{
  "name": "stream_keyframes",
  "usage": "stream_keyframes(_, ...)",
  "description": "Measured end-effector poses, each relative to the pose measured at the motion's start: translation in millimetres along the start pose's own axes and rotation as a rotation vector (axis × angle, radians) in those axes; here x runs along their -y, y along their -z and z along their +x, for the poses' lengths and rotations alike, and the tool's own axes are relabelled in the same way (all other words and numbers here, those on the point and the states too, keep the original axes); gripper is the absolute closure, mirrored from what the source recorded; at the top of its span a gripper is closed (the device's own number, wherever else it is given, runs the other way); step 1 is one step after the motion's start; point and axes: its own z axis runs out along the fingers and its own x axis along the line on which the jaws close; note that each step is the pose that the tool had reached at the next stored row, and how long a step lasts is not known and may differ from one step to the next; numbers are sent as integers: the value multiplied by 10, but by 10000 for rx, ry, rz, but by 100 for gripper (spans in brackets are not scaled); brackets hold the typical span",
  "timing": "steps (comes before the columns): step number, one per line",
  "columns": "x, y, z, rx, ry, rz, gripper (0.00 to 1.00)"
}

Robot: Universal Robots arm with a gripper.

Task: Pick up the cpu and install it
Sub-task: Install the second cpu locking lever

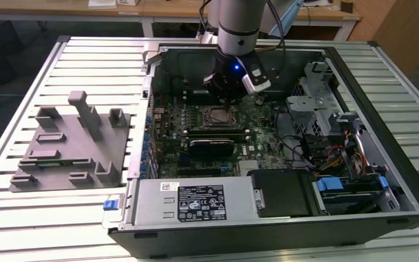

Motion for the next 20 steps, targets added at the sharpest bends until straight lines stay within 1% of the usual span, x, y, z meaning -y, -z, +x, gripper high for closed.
stream_keyframes(3, 2, 17, 0, -2, -1, 2, 89)
stream_keyframes(8, 0, 105, 0, -1, 0, 2, 89)
stream_keyframes(13, 12, 109, 0, -1, 0, 1, 89)
stream_keyframes(20, 89, 104, -1, -1, 0, 0, 89)
